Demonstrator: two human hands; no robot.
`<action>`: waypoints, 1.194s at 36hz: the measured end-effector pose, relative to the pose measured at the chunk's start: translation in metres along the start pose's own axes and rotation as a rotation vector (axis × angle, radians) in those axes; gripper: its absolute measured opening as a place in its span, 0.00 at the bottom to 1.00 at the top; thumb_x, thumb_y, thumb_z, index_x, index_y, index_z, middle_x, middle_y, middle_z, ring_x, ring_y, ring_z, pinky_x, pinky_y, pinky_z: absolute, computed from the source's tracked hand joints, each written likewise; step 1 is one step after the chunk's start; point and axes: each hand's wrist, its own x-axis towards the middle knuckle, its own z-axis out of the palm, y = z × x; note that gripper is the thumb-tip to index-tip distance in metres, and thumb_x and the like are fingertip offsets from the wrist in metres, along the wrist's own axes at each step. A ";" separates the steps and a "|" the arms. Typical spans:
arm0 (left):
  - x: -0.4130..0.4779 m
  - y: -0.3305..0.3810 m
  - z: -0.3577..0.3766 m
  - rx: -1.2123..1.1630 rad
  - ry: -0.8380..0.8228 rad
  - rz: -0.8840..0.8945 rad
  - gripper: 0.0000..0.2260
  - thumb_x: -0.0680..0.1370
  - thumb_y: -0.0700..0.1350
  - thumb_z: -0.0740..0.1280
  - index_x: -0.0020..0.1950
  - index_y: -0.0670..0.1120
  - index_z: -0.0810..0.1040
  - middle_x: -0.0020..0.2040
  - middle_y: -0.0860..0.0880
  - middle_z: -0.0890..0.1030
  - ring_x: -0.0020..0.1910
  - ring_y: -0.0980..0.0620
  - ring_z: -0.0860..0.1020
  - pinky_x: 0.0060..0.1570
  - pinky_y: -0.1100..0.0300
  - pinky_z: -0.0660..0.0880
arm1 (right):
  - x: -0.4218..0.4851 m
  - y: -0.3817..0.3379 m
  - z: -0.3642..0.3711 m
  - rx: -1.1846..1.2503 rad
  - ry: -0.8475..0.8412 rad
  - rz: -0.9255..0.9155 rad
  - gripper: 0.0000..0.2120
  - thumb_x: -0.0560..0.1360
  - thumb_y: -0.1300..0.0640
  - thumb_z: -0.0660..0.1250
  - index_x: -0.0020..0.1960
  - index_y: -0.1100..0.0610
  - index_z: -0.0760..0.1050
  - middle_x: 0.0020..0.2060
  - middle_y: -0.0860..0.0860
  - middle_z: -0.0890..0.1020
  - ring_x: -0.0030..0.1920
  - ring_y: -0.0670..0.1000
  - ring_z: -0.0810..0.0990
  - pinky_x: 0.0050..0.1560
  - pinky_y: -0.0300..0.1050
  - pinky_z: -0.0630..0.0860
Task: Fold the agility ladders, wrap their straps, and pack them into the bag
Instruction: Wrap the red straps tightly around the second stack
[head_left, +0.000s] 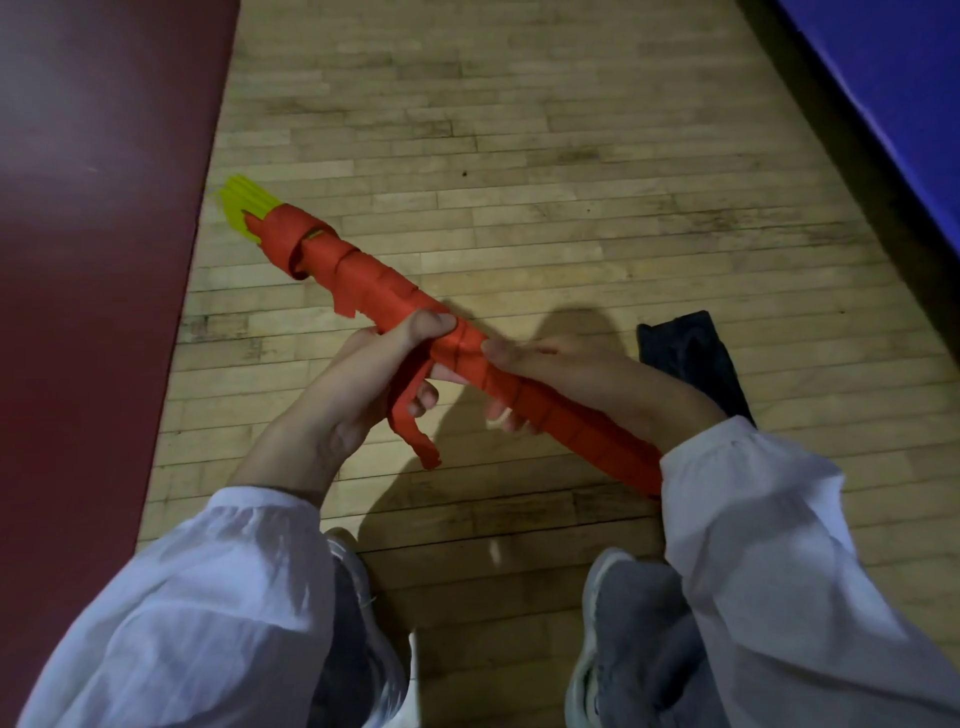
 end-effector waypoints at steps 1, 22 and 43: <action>0.000 0.000 -0.001 0.001 -0.015 -0.002 0.10 0.76 0.50 0.66 0.47 0.42 0.78 0.35 0.46 0.84 0.24 0.53 0.72 0.24 0.64 0.69 | 0.000 0.000 0.000 0.011 -0.006 0.004 0.30 0.70 0.35 0.61 0.56 0.60 0.79 0.45 0.55 0.86 0.42 0.51 0.84 0.43 0.41 0.80; 0.006 -0.003 0.002 -0.142 -0.087 -0.138 0.10 0.80 0.44 0.61 0.47 0.40 0.78 0.35 0.44 0.83 0.26 0.52 0.79 0.25 0.65 0.74 | 0.016 0.009 0.018 -0.187 0.397 -0.014 0.23 0.65 0.39 0.75 0.54 0.49 0.77 0.44 0.39 0.78 0.44 0.37 0.76 0.40 0.34 0.71; 0.004 -0.001 -0.003 -0.122 -0.056 -0.068 0.04 0.77 0.41 0.65 0.44 0.42 0.78 0.31 0.49 0.77 0.23 0.55 0.71 0.22 0.66 0.67 | 0.014 0.000 0.015 -0.067 0.298 -0.025 0.14 0.73 0.42 0.69 0.53 0.50 0.78 0.47 0.44 0.80 0.48 0.44 0.79 0.44 0.37 0.72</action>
